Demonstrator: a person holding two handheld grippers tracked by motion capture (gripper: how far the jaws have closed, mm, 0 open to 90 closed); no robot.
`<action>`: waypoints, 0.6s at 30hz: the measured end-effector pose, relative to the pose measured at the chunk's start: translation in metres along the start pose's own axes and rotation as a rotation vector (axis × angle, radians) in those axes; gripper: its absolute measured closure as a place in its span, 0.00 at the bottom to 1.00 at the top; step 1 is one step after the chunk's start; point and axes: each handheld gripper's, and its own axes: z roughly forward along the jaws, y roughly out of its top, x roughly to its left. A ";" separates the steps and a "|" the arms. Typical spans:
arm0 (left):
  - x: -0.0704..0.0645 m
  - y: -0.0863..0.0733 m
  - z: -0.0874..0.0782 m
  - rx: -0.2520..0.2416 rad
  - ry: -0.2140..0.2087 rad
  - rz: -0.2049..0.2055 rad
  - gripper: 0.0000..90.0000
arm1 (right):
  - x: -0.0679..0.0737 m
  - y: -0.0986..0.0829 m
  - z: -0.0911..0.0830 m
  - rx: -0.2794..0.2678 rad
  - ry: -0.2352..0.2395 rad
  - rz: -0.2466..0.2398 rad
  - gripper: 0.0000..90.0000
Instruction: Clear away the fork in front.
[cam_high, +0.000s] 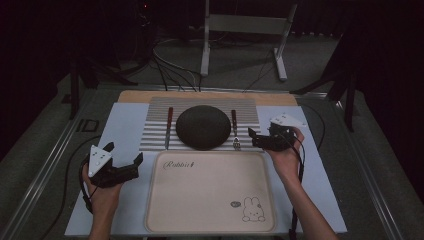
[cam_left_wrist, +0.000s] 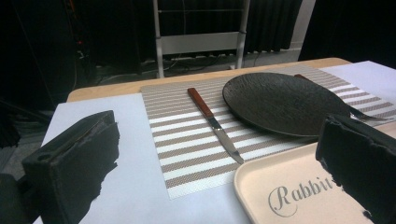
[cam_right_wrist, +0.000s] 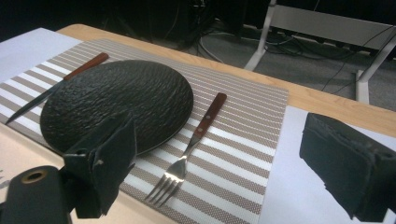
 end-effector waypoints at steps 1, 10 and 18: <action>0.000 0.000 0.000 0.000 0.001 0.000 0.00 | 0.000 0.001 0.002 0.005 -0.002 -0.002 0.12; 0.000 0.000 0.000 0.002 0.001 0.000 0.00 | -0.002 0.011 0.015 0.026 -0.015 -0.023 0.12; 0.000 0.000 0.000 0.001 0.001 0.000 0.00 | -0.002 0.018 0.023 0.040 -0.015 -0.029 0.12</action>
